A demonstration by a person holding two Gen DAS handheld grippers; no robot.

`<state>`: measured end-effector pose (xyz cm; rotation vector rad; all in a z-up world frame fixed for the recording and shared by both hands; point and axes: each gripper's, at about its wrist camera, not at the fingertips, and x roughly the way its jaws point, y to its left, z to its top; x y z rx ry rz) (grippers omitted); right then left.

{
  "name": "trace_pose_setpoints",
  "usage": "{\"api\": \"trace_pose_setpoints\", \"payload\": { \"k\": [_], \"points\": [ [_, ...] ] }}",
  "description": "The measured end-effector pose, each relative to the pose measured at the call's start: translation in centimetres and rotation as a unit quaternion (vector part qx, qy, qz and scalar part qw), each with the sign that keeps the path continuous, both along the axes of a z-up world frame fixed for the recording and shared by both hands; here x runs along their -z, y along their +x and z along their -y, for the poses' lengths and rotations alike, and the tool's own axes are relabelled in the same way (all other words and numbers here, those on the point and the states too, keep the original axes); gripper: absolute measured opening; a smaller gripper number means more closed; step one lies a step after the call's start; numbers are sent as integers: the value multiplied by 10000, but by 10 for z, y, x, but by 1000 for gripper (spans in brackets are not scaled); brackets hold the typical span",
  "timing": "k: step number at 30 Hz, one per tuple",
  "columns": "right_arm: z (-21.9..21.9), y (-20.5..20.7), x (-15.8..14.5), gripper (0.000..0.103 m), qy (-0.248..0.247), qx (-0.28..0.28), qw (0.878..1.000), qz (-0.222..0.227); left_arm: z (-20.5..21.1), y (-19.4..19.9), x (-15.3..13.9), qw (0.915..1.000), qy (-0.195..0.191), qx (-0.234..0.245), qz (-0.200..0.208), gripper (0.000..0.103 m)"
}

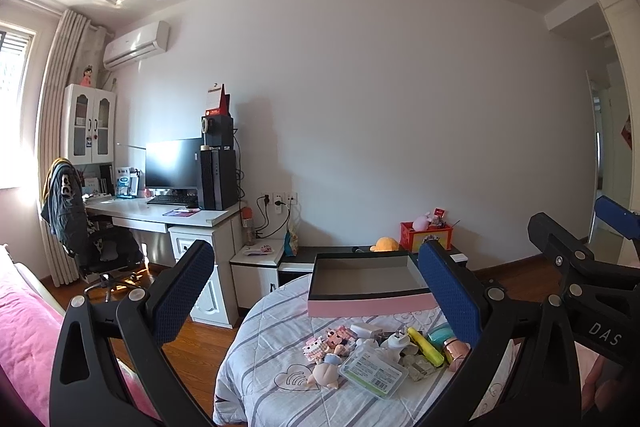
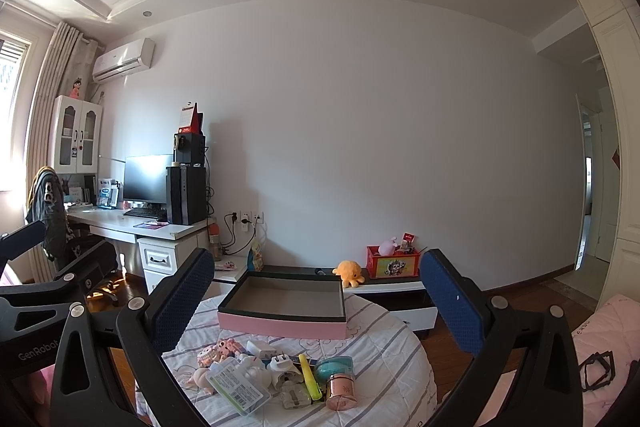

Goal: Organize rigid objects

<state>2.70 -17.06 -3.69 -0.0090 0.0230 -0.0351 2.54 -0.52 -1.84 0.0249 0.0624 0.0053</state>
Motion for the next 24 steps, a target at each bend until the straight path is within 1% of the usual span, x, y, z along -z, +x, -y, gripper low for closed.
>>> {"api": "trace_pose_setpoints", "payload": {
  "k": [2, 4, 7, 10, 13, 16, 18, 21, 24],
  "points": [
    [2, 8, 7, 103, -21, 81, 9999, -61, -1, 8, 8, 9999, 103, -34, -52, 103],
    [7, 18, 18, 103, -8, 103, 9997, -240, -7, 22, 22, 9996, 157, -101, -229, 103],
    [15, 44, 42, 103, 64, 165, 9976, -668, -18, 48, 46, 9976, 83, -116, -671, 103],
    [22, 69, 72, 103, 74, 154, 9941, -1075, -25, 76, 77, 9927, 8, -59, -1202, 103],
    [30, 91, 102, 103, 73, 173, 9885, -1499, -20, 101, 110, 9860, 22, 55, -1669, 103],
    [40, 112, 129, 103, 94, 155, 9815, -1907, -3, 119, 139, 9787, 22, 212, -2041, 103],
    [45, 120, 144, 103, 106, 167, 9780, -2079, 11, 126, 156, 9721, -58, 404, -2312, 103],
    [56, 127, 161, 103, 157, 107, 9747, -2227, 31, 134, 174, 9609, -315, 657, -2670, 103],
    [67, 135, 171, 103, 212, 89, 9707, -2391, 47, 147, 179, 9548, -485, 620, -2867, 103]
  ]
}}
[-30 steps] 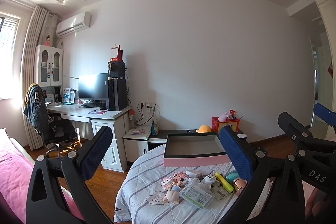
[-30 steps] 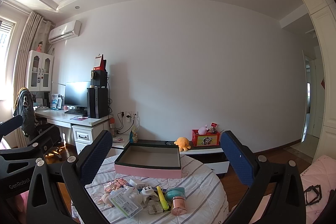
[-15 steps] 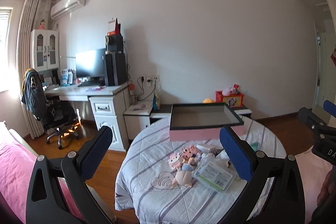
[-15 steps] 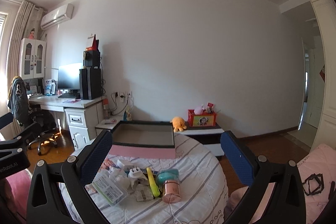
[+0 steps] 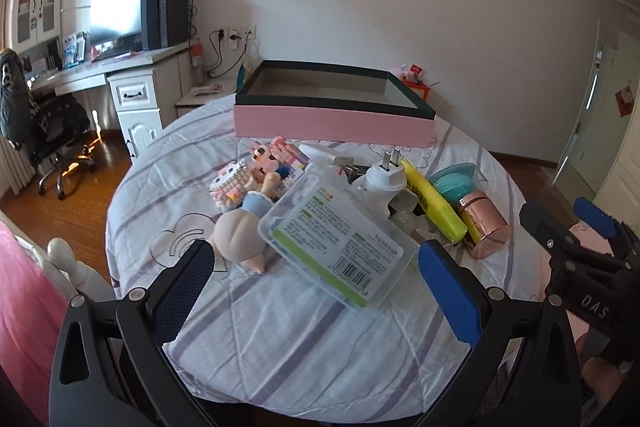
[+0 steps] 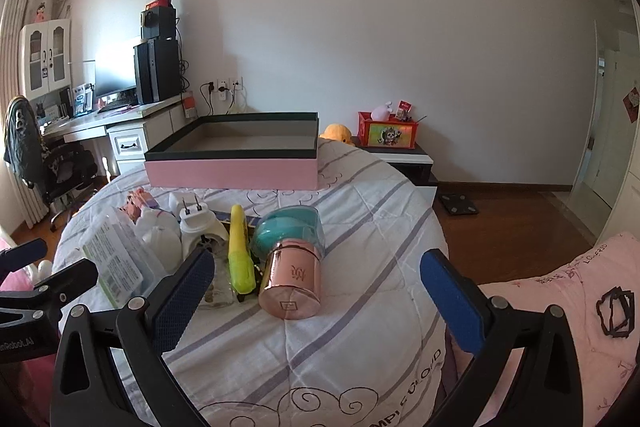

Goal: Organize rigid objects
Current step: 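Grasp the clear plastic box with the left tool while the right tool grasps the rose-gold jar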

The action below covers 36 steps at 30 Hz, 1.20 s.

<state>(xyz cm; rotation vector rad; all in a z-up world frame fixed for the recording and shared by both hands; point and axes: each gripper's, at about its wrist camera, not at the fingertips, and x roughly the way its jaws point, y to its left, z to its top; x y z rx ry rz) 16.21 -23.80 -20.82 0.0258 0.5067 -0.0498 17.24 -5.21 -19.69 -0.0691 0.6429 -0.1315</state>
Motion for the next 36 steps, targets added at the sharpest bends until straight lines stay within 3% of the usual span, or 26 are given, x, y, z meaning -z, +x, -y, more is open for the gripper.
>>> {"api": "trace_pose_setpoints", "payload": {
  "k": [9, 11, 15, 23, 25, 26, 28, 30, 32, 36],
  "points": [
    [20, 22, 22, 103, 176, -191, 9995, -184, 12, 52, 23, 9947, -172, -589, -826, 103],
    [20, 28, 26, 103, 200, -264, 9992, -233, 16, 55, 24, 9943, 55, -740, -766, 103],
    [16, 39, 32, 103, 195, -432, 9983, -350, 16, 52, 28, 9971, 120, -393, -638, 99],
    [12, 59, 47, 103, 241, -763, 9949, -611, -3, 40, 27, 9991, 102, 38, -398, 72],
    [13, 63, 50, 98, 309, -814, 9941, -654, -4, 39, 26, 9991, 152, 85, -377, 70],
    [14, 64, 50, 92, 336, -831, 9935, -704, -5, 39, 26, 9991, 141, 104, -397, 70],
    [15, 63, 50, 89, 355, -847, 9932, -717, -6, 37, 25, 9989, 150, 131, -422, 72],
    [14, 62, 50, 84, 342, -903, 9924, -764, -8, 35, 26, 9987, 97, 135, -474, 79],
    [14, 61, 49, 79, 258, -921, 9925, -764, -8, 32, 31, 9978, -19, 99, -653, 95],
    [13, 59, 47, 71, 159, -952, 9923, -783, 0, 30, 40, 9969, 92, 157, -761, 100]
  ]
}}
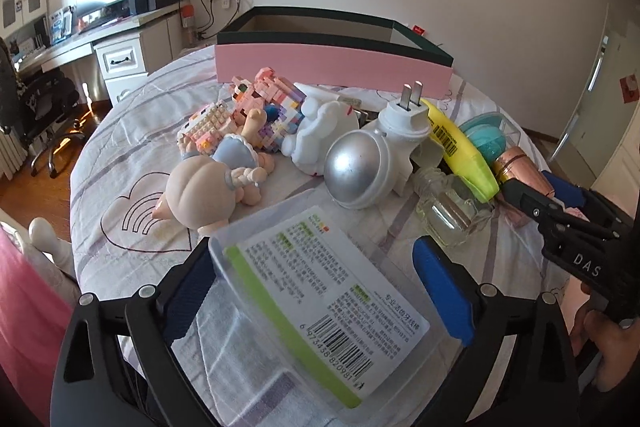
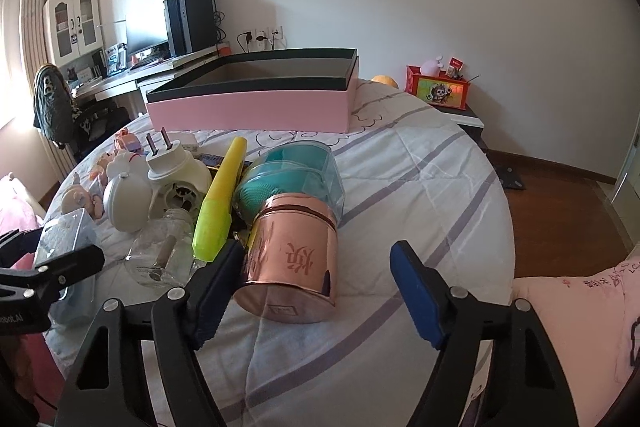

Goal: Organize rigid objects
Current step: 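Grasp the clear plastic box with the left tool while the right tool grasps the rose-gold jar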

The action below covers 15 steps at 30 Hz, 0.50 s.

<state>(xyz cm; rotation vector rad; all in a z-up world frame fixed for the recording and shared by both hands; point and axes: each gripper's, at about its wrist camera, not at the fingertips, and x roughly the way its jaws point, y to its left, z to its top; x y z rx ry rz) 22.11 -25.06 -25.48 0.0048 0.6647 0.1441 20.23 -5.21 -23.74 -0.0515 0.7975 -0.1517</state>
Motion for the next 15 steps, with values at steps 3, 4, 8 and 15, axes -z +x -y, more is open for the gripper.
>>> {"api": "trace_pose_setpoints", "payload": {
  "k": [3, 4, 8, 15],
  "points": [
    [-2, 5, 3, 70, -54, -30, 10000, -49, -1, -2, 2, 9999, -10, -94, -38, 103],
    [-3, 7, 3, 70, -84, -14, 10000, -48, -1, -4, 2, 9999, 34, -97, 5, 103],
    [-3, 16, 8, 70, -60, -44, 9999, -87, -2, -16, -1, 9992, 269, 89, 264, 93],
    [-6, 13, 5, 48, 22, -264, 9996, -33, -6, -18, -2, 9982, 181, 492, 281, 65]
  ]
}}
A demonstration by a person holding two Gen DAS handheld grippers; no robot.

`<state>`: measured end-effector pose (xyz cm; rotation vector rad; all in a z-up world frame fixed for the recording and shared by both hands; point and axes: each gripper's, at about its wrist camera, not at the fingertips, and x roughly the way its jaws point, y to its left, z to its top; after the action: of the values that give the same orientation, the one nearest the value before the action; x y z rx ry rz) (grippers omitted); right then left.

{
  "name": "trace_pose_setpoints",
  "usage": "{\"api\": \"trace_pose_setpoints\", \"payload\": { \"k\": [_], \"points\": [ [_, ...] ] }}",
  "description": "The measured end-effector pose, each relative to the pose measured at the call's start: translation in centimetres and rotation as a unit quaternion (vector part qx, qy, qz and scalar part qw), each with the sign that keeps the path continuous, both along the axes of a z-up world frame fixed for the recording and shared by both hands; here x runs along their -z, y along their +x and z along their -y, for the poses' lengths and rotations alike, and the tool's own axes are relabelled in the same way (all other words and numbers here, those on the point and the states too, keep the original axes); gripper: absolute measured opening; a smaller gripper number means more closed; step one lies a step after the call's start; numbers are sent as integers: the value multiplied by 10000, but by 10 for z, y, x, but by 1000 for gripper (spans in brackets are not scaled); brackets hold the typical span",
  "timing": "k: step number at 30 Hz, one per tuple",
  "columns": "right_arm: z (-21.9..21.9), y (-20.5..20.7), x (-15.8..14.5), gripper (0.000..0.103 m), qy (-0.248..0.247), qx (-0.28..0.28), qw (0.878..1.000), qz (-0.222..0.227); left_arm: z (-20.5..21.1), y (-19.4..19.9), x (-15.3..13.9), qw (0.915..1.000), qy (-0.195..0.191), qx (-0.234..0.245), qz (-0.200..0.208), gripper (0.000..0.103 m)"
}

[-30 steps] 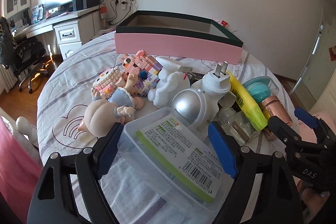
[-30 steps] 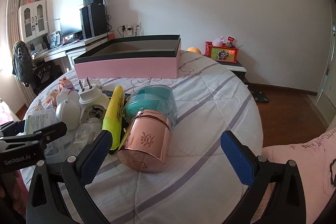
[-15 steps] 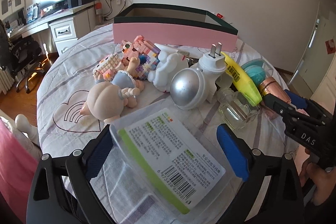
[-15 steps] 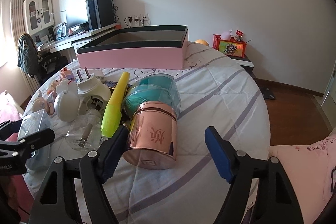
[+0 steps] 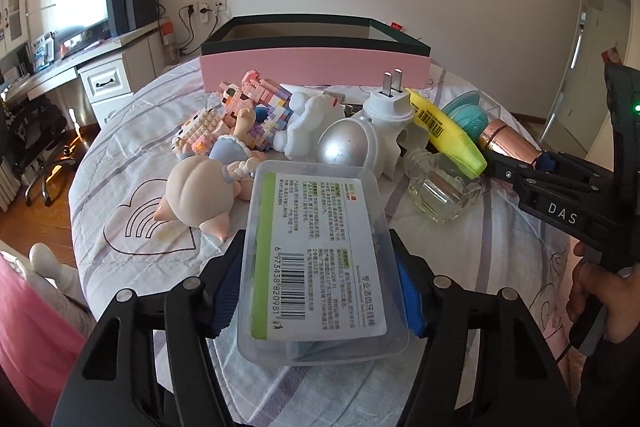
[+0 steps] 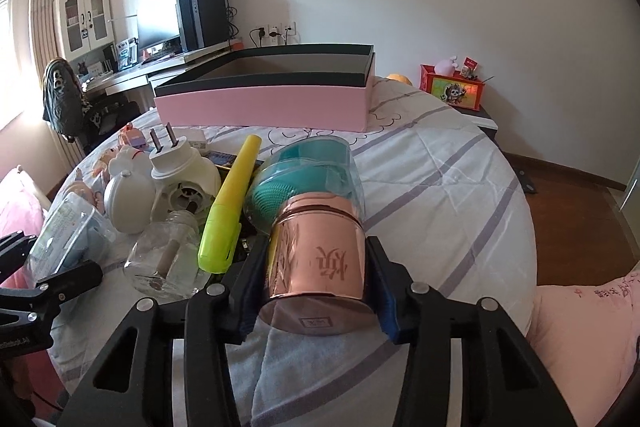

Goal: Organize rigid objects
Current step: 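Grasp the clear plastic box with the left tool while the right tool grasps the rose-gold jar, then carry the clear box and rose-gold jar into the pink box and release both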

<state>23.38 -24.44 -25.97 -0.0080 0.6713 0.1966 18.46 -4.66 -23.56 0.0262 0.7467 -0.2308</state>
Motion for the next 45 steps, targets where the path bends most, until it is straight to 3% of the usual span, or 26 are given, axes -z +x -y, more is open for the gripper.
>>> {"api": "trace_pose_setpoints", "payload": {
  "k": [15, 26, 33, 39, 41, 45],
  "points": [
    [-22, 9, -53, 48, 29, -270, 9981, 556, -1, 29, -52, 9978, -214, 373, 504, 63],
    [-36, 48, -67, 48, 269, -571, 9966, 537, -11, 62, -77, 9956, -371, 396, 758, 63],
    [-45, 102, -90, 48, 234, -603, 9968, 475, -7, 136, -113, 9945, -253, 393, 943, 63],
    [-62, 175, -96, 48, 193, -591, 9980, 113, 3, 237, -109, 9988, -89, 327, 355, 63],
    [-68, 201, -88, 48, -20, -500, 9987, -108, 1, 266, -98, 9997, -57, 227, 103, 63],
    [-72, 239, -61, 48, 1, -457, 9968, -661, 0, 305, -68, 9989, 27, 137, -453, 63]
  ]
}}
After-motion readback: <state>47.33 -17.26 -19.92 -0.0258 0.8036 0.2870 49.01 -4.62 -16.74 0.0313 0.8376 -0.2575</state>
